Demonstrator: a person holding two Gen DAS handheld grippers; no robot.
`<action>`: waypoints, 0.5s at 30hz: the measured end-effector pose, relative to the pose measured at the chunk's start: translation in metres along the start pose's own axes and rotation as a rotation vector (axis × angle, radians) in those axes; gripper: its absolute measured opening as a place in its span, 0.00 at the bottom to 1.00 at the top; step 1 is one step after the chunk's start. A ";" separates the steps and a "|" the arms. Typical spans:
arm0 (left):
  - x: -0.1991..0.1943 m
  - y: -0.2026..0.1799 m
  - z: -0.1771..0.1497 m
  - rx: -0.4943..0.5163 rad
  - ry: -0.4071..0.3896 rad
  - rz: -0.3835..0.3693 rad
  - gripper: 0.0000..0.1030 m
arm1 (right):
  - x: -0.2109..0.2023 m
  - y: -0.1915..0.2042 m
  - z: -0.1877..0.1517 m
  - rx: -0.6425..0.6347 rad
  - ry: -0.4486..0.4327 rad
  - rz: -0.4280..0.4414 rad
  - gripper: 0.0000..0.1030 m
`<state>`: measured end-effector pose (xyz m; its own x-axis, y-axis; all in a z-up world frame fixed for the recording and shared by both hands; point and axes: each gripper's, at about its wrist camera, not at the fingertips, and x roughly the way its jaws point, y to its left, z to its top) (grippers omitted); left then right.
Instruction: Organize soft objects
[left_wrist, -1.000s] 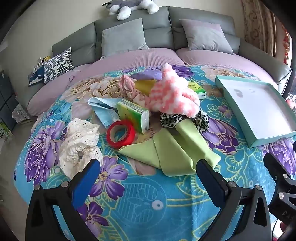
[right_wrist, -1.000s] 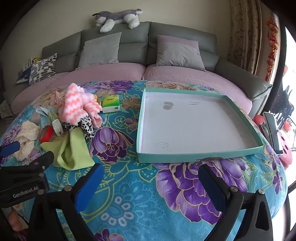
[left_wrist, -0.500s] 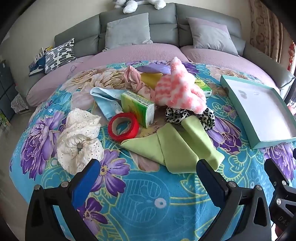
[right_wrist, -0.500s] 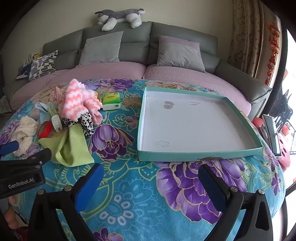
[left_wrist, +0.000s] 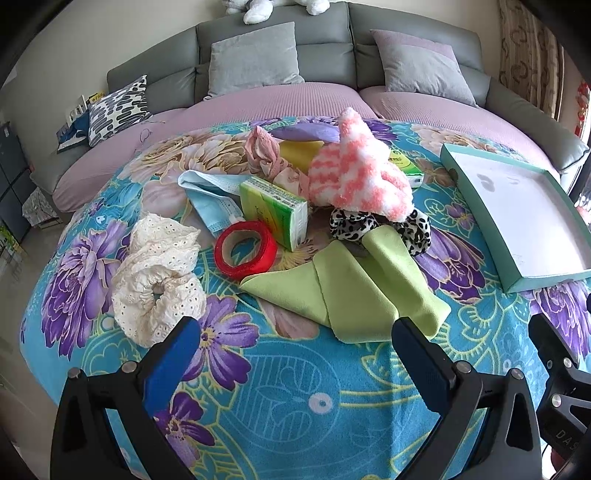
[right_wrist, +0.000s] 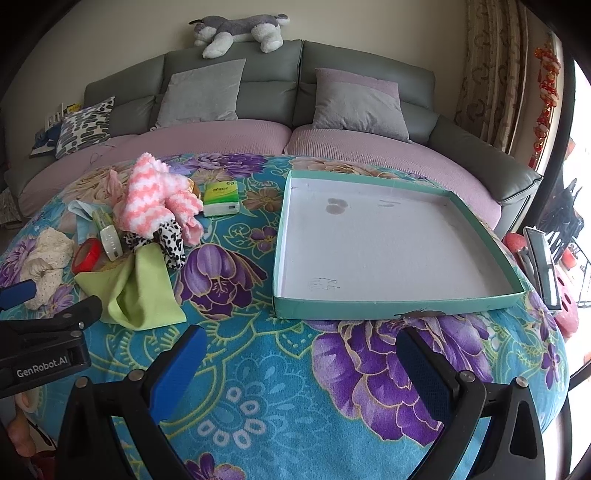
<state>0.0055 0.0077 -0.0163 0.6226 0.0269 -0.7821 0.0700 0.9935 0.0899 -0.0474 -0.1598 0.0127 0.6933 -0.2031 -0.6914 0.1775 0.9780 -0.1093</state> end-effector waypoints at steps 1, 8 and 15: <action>-0.001 -0.001 0.000 0.007 -0.002 0.003 1.00 | -0.001 0.000 0.000 0.001 -0.007 0.000 1.00; -0.002 -0.007 0.000 0.032 0.000 0.016 1.00 | -0.001 -0.003 -0.001 0.013 -0.004 0.006 1.00; 0.001 -0.004 0.001 0.017 0.012 0.011 1.00 | 0.000 0.000 -0.001 0.004 -0.001 0.001 1.00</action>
<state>0.0066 0.0037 -0.0169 0.6136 0.0391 -0.7886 0.0770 0.9911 0.1090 -0.0480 -0.1597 0.0121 0.6940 -0.2021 -0.6910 0.1796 0.9781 -0.1056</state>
